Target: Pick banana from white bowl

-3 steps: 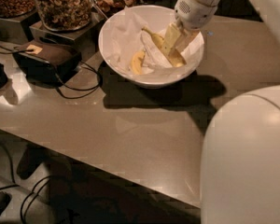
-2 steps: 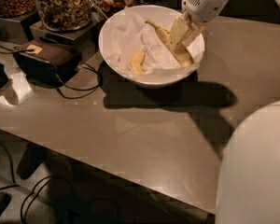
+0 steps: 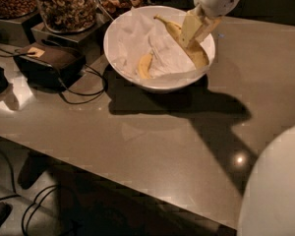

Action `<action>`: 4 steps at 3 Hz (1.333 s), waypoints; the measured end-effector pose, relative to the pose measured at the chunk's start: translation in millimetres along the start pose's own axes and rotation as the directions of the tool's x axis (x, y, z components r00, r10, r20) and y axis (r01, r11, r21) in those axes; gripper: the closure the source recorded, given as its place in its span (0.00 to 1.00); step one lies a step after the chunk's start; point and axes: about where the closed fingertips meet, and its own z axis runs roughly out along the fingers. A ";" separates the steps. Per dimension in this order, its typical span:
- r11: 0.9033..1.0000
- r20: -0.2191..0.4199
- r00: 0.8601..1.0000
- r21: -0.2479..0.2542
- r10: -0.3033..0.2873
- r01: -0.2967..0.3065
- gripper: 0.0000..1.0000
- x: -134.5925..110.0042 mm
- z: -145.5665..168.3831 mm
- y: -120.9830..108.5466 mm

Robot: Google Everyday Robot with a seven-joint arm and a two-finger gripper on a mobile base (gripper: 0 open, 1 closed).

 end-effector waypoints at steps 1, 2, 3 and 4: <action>0.998 -0.012 0.999 0.046 -0.040 0.041 1.00 33.8 -23.0 1.2; 0.998 -0.012 0.999 0.047 -0.043 0.044 1.00 33.9 -22.5 0.8; 0.995 -0.038 0.997 0.074 -0.064 0.067 1.00 41.5 -37.6 6.9; 0.989 -0.061 0.994 0.110 -0.089 0.095 1.00 74.9 -73.1 23.4</action>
Offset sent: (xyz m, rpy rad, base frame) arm -0.0580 -0.0452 0.0011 -0.0600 -0.0008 0.0679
